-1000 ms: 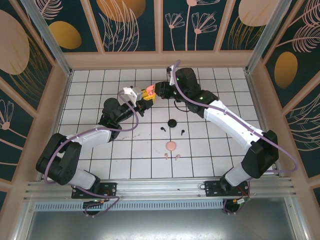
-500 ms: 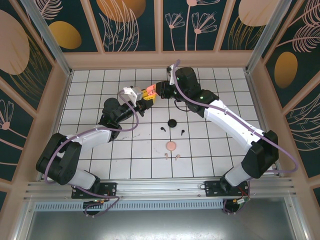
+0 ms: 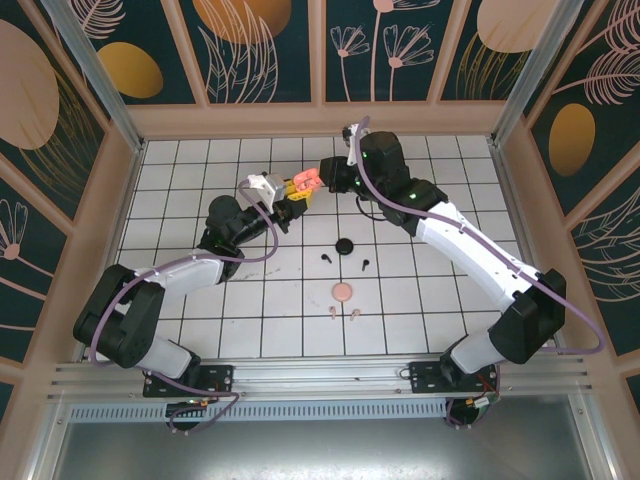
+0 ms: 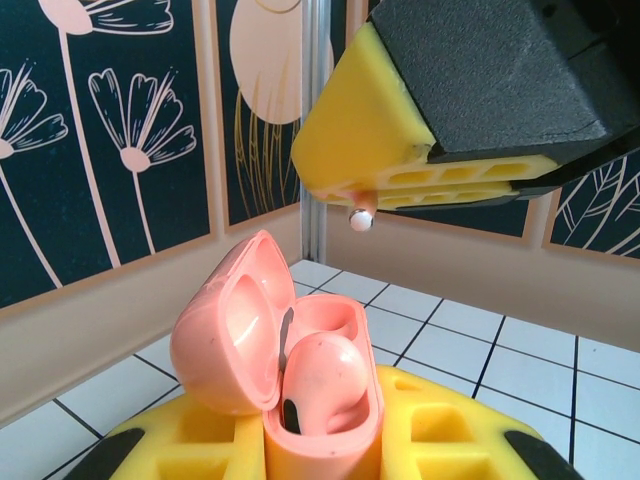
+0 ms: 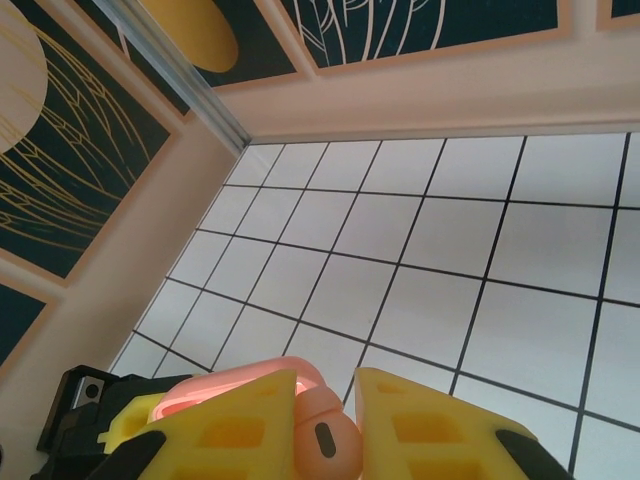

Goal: Insert the wireless bluetooth earbuds into the charging case

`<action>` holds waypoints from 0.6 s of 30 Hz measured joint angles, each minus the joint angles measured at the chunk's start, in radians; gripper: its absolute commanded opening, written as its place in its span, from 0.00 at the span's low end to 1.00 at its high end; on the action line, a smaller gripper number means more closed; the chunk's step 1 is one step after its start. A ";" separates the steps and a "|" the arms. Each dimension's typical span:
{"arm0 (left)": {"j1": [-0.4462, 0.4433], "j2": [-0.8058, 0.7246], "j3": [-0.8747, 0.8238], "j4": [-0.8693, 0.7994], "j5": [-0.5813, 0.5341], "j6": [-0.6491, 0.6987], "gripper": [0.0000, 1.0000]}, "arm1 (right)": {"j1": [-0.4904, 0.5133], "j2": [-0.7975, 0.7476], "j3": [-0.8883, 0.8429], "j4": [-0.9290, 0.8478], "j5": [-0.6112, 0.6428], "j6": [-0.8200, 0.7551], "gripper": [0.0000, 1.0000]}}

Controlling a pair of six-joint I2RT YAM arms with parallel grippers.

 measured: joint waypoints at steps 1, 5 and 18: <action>0.000 0.000 0.000 0.000 0.000 0.000 0.00 | 0.000 0.000 0.000 0.000 0.001 -0.011 0.18; 0.000 0.000 0.002 -0.006 0.000 0.000 0.00 | 0.011 -0.004 0.000 0.000 0.026 -0.089 0.18; 0.000 0.000 0.019 -0.034 0.004 0.001 0.00 | 0.163 -0.010 0.030 -0.033 0.263 -0.393 0.18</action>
